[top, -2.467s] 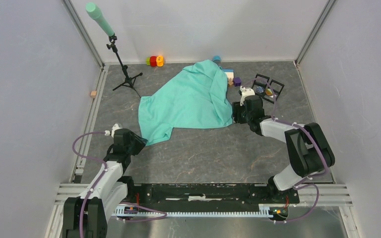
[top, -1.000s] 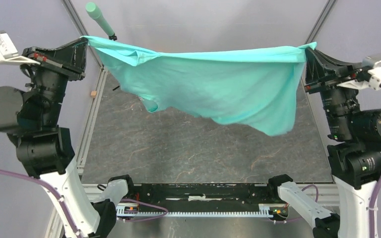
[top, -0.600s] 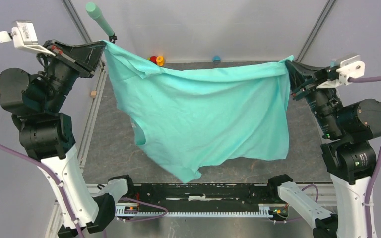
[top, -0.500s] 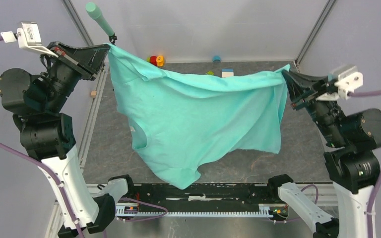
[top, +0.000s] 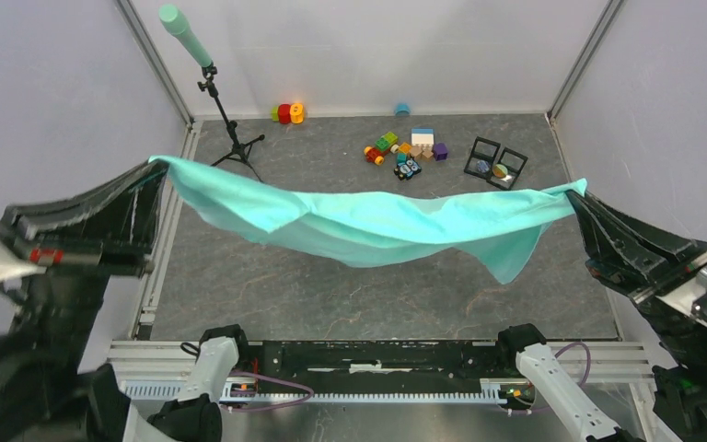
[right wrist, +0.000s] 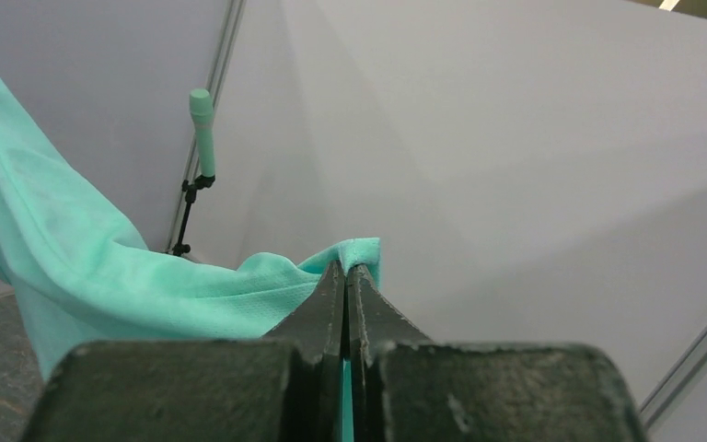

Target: Pin the brooch onto the clothing

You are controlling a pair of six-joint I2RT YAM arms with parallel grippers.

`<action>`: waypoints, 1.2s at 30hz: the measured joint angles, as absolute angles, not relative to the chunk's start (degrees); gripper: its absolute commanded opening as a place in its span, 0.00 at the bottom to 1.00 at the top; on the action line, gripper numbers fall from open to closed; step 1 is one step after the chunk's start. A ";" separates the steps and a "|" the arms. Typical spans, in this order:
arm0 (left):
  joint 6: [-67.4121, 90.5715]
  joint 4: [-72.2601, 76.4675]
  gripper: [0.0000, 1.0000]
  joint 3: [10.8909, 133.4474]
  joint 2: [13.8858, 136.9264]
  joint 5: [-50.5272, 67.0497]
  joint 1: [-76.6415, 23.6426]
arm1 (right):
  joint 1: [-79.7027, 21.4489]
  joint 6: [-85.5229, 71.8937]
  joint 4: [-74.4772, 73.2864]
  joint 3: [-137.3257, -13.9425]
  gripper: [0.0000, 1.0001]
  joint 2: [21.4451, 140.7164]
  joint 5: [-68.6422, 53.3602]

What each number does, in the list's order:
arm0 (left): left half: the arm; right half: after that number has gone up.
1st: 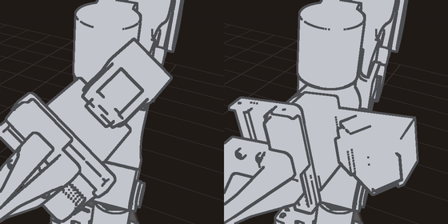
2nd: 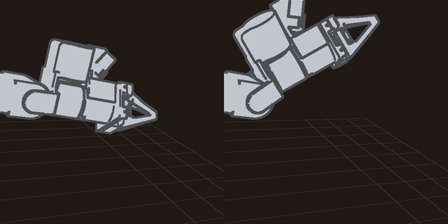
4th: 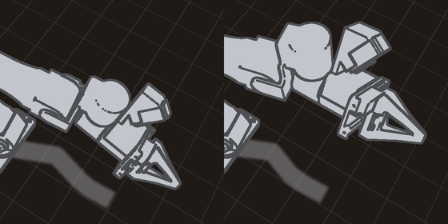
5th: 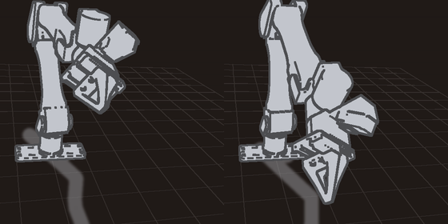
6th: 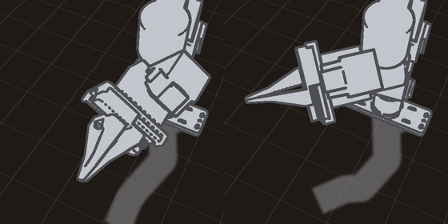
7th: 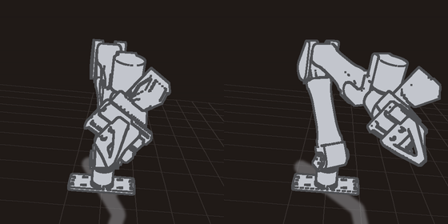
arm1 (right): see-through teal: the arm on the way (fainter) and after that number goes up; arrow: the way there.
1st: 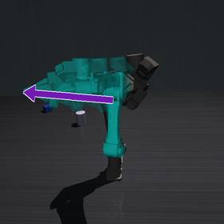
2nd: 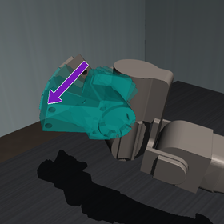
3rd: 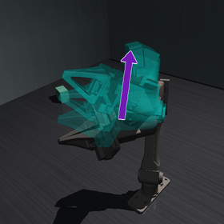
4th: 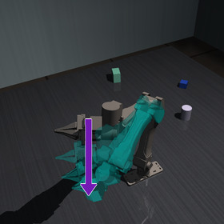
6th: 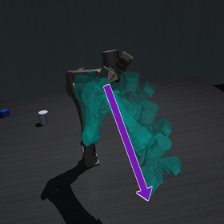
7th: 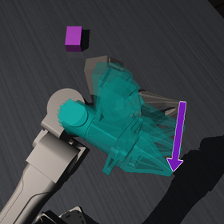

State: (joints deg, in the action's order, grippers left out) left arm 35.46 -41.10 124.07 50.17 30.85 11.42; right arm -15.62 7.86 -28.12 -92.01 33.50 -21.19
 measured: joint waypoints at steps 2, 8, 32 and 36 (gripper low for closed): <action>35.05 -41.23 0.02 125.95 49.10 29.74 11.16 | -15.62 8.01 -28.42 -92.71 0.00 33.08 -21.58; 34.89 -40.58 0.02 127.68 49.04 29.45 10.90 | -15.62 9.10 -27.83 -92.20 0.00 31.79 -20.21; 31.38 -24.36 0.93 69.80 92.47 28.80 3.57 | -13.06 6.44 -10.92 -48.56 0.98 71.24 4.64; 31.40 -22.68 0.95 68.36 87.79 28.82 1.30 | -13.06 4.95 -10.81 -49.28 0.98 70.19 6.42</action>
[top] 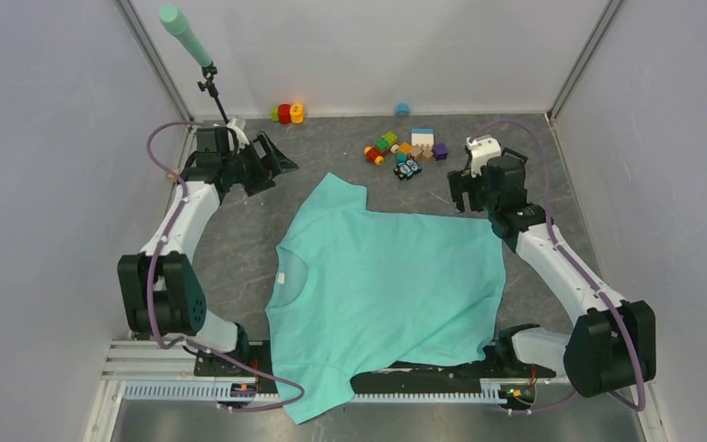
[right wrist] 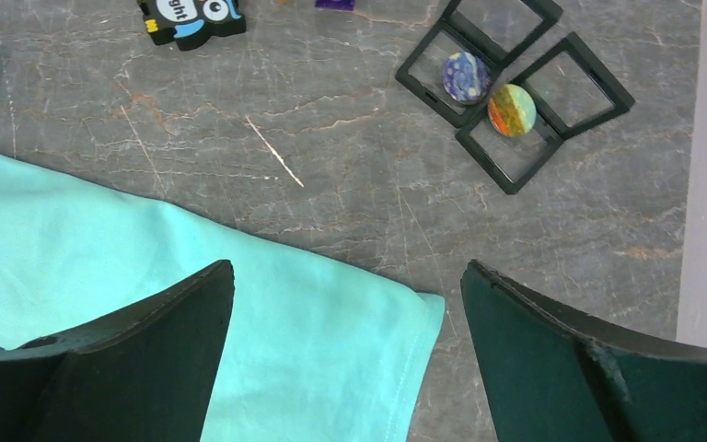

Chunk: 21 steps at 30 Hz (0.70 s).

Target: Pin the brooch onto the clothing

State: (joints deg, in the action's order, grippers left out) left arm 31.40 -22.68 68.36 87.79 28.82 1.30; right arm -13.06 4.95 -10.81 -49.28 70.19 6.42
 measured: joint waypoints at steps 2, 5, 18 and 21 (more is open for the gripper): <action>31.35 -22.55 0.95 67.85 85.03 28.71 -0.54 | -13.08 3.97 -11.35 -49.28 0.98 69.28 7.66; 29.21 -23.99 0.96 67.99 82.52 28.36 -5.56 | -13.06 2.20 -12.62 -48.47 0.98 67.46 9.10; 33.74 -19.18 0.99 42.04 72.84 23.11 -11.77 | -13.02 -8.34 -15.79 -28.36 0.98 56.66 -0.03; 36.25 -15.99 1.00 38.72 73.08 22.33 -13.74 | -13.02 -9.98 -15.05 -25.08 0.98 57.12 -2.70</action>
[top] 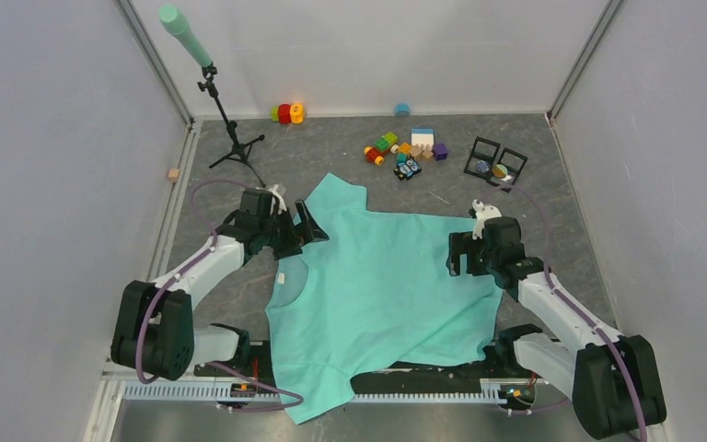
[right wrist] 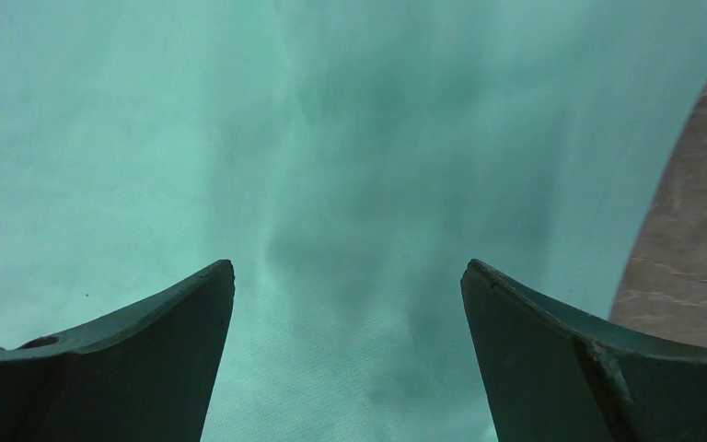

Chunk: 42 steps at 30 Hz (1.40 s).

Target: Pin the brooch onto the clothing

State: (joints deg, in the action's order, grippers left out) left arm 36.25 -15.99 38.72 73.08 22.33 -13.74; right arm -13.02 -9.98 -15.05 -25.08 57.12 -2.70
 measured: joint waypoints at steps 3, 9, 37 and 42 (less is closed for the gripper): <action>37.71 -11.92 1.00 38.15 74.06 21.91 -14.55 | -13.02 -11.35 -13.19 -22.76 0.98 57.93 -4.64; 38.83 -4.51 1.00 36.73 78.83 17.54 -14.06 | -13.02 -12.38 -7.31 -21.54 0.98 61.78 -5.91; 46.85 13.61 1.00 40.82 94.32 21.91 2.35 | -13.21 -8.29 2.52 -46.87 0.98 95.15 -7.94; 44.42 8.45 1.00 43.55 94.11 19.07 2.26 | -13.91 -5.93 -2.22 -53.21 0.98 96.53 -7.94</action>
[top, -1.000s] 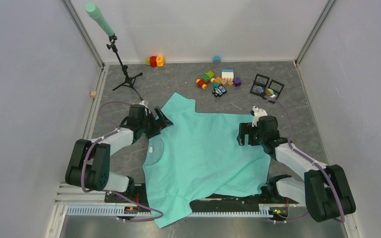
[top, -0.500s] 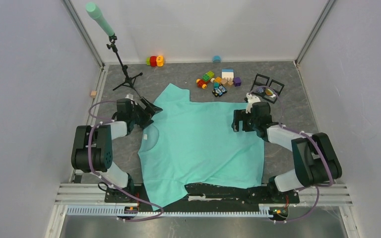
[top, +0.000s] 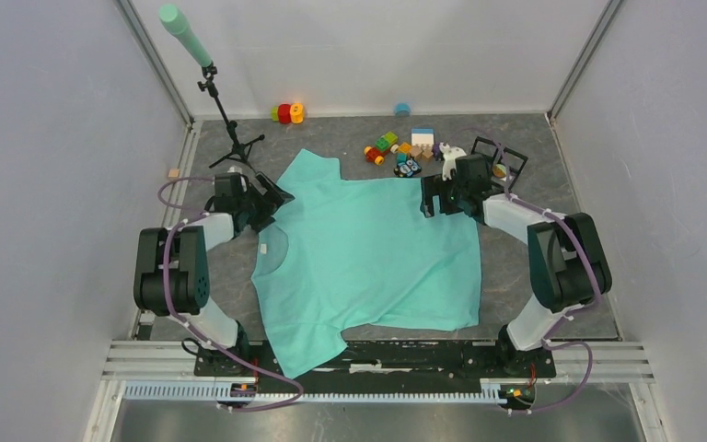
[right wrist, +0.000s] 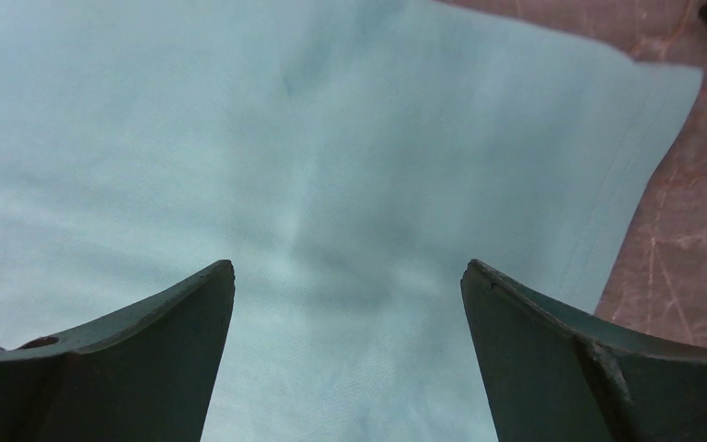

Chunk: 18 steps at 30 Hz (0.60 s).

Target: Pin the brooch onto the clothing

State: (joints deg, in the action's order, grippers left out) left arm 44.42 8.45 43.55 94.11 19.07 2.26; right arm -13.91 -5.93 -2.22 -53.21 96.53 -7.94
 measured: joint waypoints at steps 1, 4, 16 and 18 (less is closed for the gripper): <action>43.57 7.57 1.00 43.62 93.56 18.17 2.11 | -14.06 -5.56 -2.79 -54.11 0.98 96.33 -7.90; 40.47 2.96 1.00 43.59 89.10 14.46 0.97 | -14.35 -4.36 -5.72 -55.46 0.98 93.51 -7.29; 33.19 -7.88 1.00 41.15 72.05 6.61 -16.78 | -14.39 -7.90 -17.08 -43.29 0.95 60.99 -3.38; 33.19 -8.99 1.00 37.95 69.63 7.11 -17.21 | -14.26 -9.37 -20.56 -39.05 0.93 58.67 -2.90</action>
State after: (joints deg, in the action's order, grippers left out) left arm 33.19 -8.99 37.95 69.63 7.11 -17.21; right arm -14.26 -9.37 -20.56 -39.05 58.67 -2.90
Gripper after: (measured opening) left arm 0.994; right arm 0.956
